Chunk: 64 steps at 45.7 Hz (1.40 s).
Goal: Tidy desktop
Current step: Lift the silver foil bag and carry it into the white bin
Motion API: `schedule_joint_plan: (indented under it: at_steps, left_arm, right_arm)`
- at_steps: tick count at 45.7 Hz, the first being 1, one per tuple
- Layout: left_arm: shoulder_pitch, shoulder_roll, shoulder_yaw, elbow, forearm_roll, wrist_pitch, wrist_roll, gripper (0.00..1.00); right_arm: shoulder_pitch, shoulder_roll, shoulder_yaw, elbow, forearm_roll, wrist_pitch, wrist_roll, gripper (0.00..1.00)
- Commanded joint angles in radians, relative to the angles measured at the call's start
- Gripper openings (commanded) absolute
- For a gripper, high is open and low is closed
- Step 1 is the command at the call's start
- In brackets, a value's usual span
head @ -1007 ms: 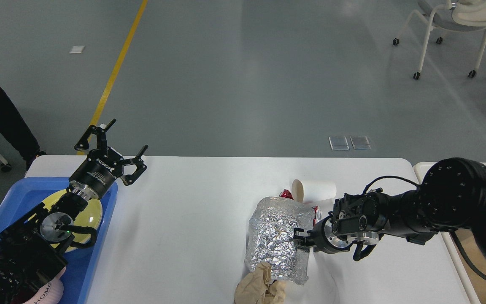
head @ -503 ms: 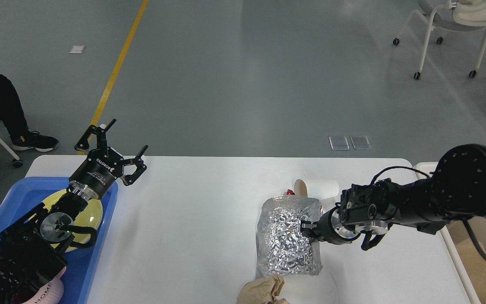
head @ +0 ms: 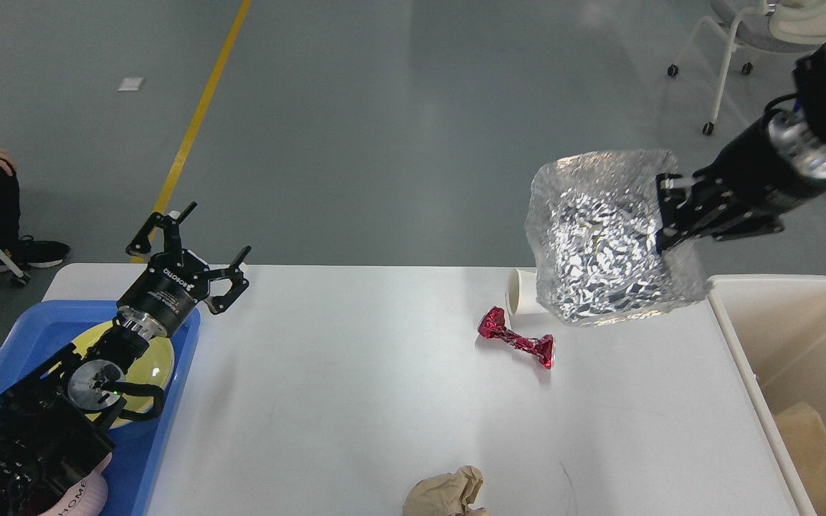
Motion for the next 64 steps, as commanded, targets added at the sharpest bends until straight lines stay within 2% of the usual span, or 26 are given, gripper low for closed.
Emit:
schedule_joint_plan:
  at_steps: [1,10,64]
  left_arm:
    - [0.000,0.000,0.000,0.000,0.000,0.000,0.000,1.00]
    - [0.000,0.000,0.000,0.000,0.000,0.000,-0.001,1.00]
    - [0.000,0.000,0.000,0.000,0.000,0.000,-0.001,1.00]
  right_arm:
    - [0.190,-0.073,-0.017,-0.003,-0.086,0.087,0.000,0.00]
    - [0.286,-0.136,-0.021,-0.005,-0.176,0.087,0.000,0.00]
    - [0.290,-0.188,-0.037,-0.012,-0.257,0.087,-0.001,0.00]
